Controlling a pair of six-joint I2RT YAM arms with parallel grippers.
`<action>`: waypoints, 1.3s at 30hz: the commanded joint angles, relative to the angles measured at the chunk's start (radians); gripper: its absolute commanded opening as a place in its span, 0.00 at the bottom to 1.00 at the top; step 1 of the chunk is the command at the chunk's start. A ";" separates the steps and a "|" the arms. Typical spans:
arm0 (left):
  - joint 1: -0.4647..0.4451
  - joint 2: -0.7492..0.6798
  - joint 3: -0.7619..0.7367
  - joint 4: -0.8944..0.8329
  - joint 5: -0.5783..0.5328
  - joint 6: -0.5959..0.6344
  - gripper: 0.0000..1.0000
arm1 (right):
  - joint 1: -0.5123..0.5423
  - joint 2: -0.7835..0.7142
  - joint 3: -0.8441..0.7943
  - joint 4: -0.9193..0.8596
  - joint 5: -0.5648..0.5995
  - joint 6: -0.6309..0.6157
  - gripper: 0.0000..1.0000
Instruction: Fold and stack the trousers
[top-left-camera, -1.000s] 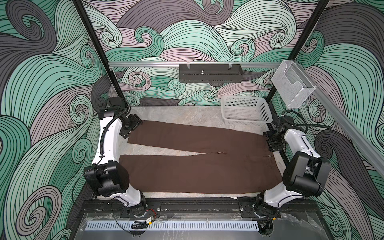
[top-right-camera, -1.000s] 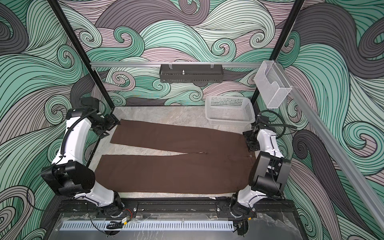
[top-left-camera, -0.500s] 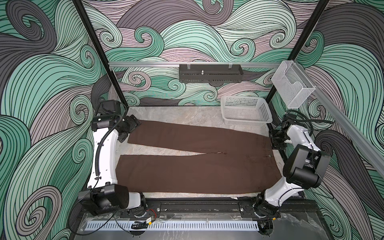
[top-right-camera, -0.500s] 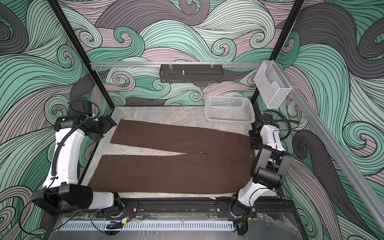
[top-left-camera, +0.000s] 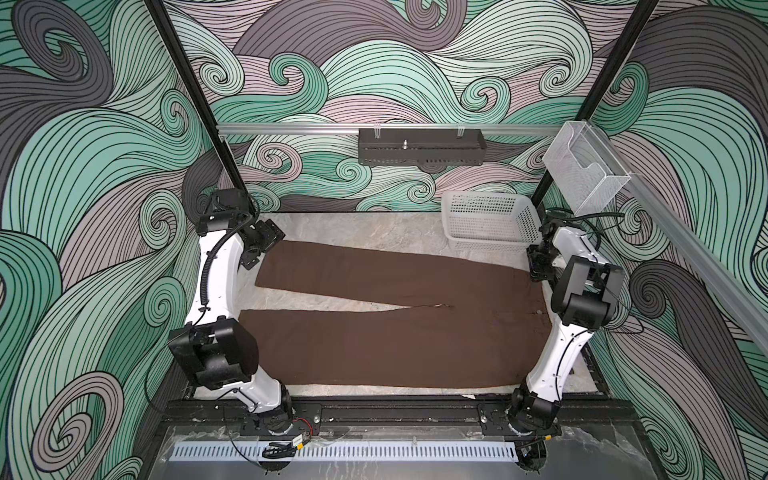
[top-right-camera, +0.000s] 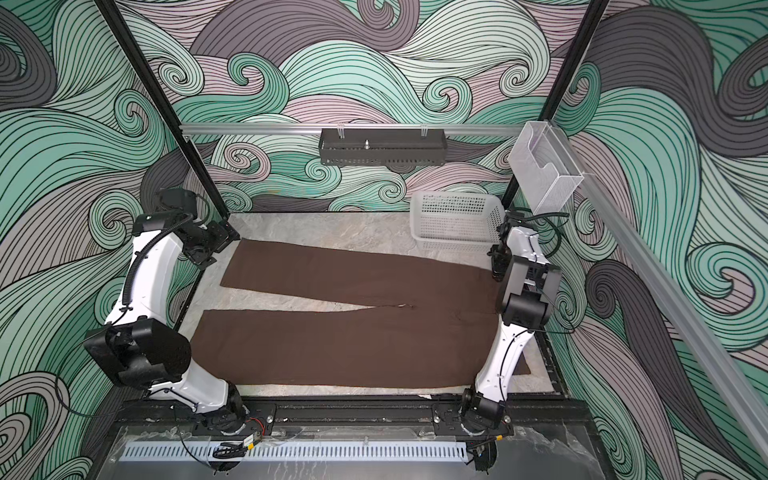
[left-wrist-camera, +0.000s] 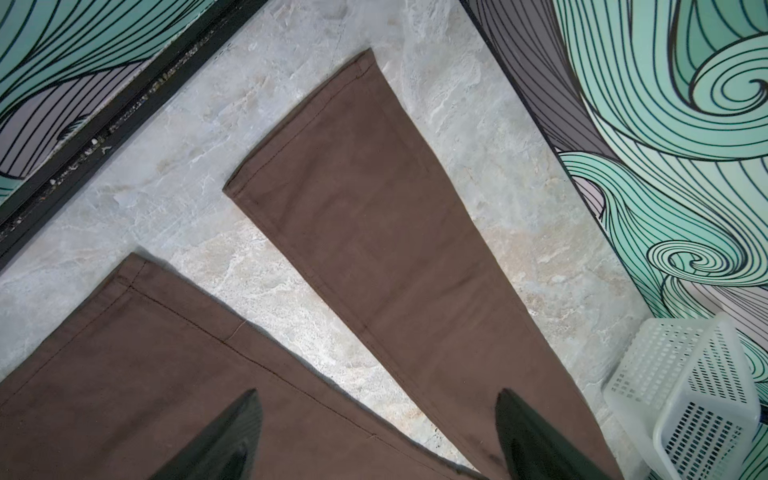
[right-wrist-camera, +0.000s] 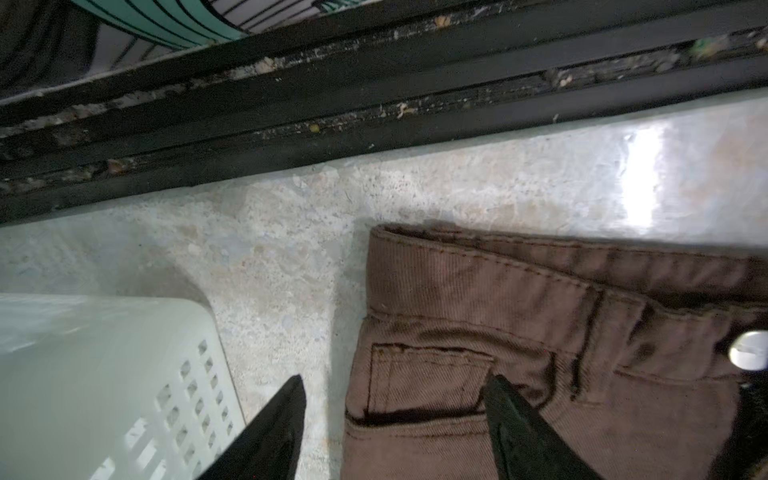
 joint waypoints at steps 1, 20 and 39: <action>0.006 0.026 0.061 0.009 -0.024 0.031 0.90 | 0.006 0.042 0.051 -0.092 0.078 0.054 0.68; 0.006 0.096 0.126 0.012 -0.073 0.055 0.90 | 0.008 0.229 0.242 -0.225 0.163 0.069 0.63; 0.008 0.164 0.120 0.034 -0.042 0.083 0.89 | 0.017 -0.027 0.094 -0.174 0.100 -0.004 0.01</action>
